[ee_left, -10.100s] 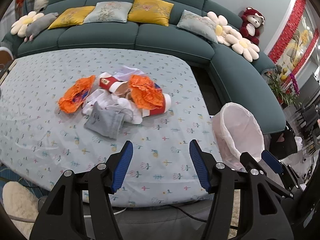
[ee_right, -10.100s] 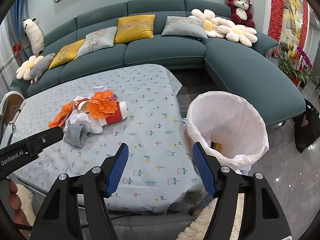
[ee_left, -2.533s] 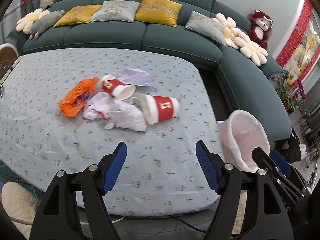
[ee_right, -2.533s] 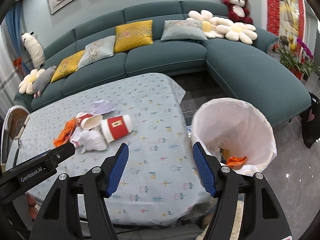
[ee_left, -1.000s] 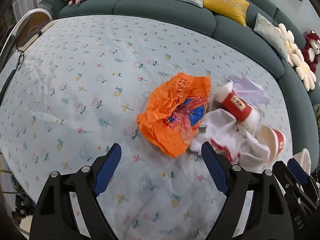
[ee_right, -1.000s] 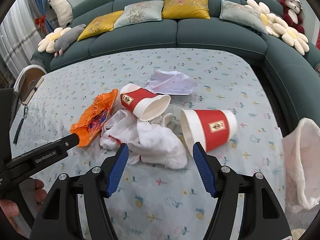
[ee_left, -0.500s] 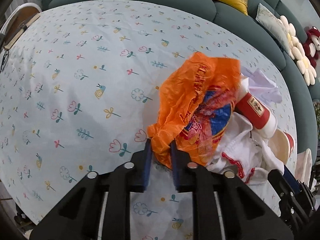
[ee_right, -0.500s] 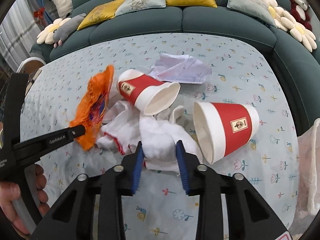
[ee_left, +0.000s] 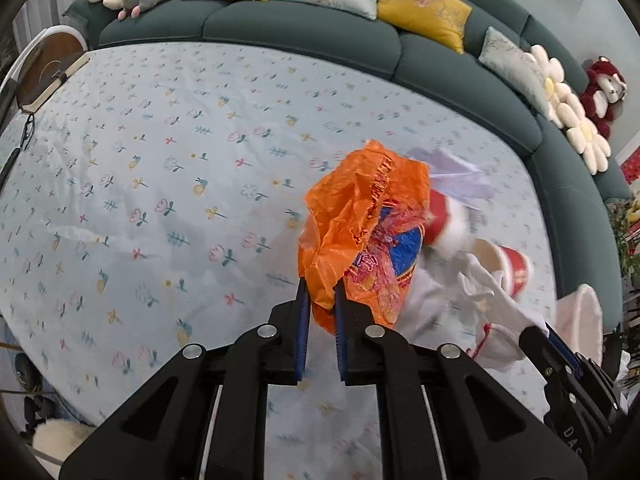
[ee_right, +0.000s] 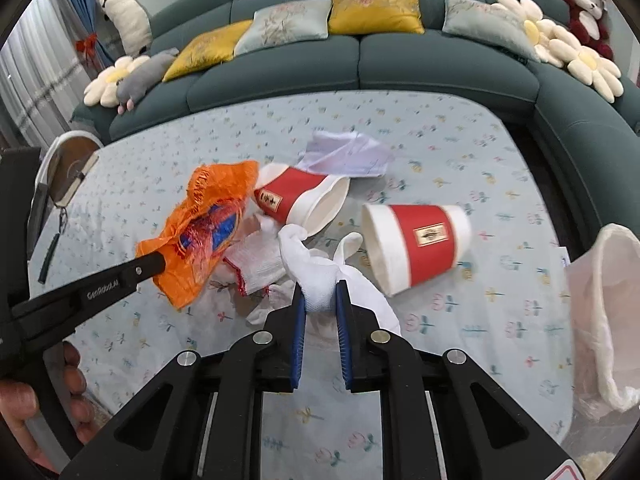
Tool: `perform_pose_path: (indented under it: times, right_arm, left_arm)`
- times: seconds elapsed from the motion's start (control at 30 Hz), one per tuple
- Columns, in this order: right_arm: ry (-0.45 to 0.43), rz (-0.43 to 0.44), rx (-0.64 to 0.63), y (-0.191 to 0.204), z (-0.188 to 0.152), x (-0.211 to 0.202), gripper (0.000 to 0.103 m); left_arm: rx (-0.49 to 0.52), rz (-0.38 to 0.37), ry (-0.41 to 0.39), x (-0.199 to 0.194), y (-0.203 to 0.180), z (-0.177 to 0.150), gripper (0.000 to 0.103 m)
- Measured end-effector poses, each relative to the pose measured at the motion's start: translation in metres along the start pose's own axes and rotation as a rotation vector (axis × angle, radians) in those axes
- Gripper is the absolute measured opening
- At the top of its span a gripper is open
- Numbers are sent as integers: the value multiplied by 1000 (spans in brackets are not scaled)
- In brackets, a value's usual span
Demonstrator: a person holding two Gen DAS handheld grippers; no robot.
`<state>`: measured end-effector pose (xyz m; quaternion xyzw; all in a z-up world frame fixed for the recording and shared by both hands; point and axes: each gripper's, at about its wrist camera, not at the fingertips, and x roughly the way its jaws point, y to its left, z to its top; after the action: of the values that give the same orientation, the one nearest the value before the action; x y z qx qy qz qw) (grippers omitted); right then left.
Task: Collect trash
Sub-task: 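Carry the orange bag and white cloth over the bin and open both tools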
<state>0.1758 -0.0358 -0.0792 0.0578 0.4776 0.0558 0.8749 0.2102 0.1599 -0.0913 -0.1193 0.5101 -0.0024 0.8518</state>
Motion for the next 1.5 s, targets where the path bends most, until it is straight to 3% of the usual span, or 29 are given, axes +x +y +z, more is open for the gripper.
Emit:
perform_pose_path:
  times: [0.43,0.77,1.5]
  right_arm:
    - [-102,-38,73,-51,-16,-68,14]
    - [-160,-107,175,-120,-39,-111,14]
    - [-234,-296,400,-270,-78,-164,14]
  left_arm:
    - [122,-115,-30,-53,-86,-39,11]
    - [247,-189,-25,-73,-158,-72,11]
    - [516,-320,29,-71,-318,-119,11]
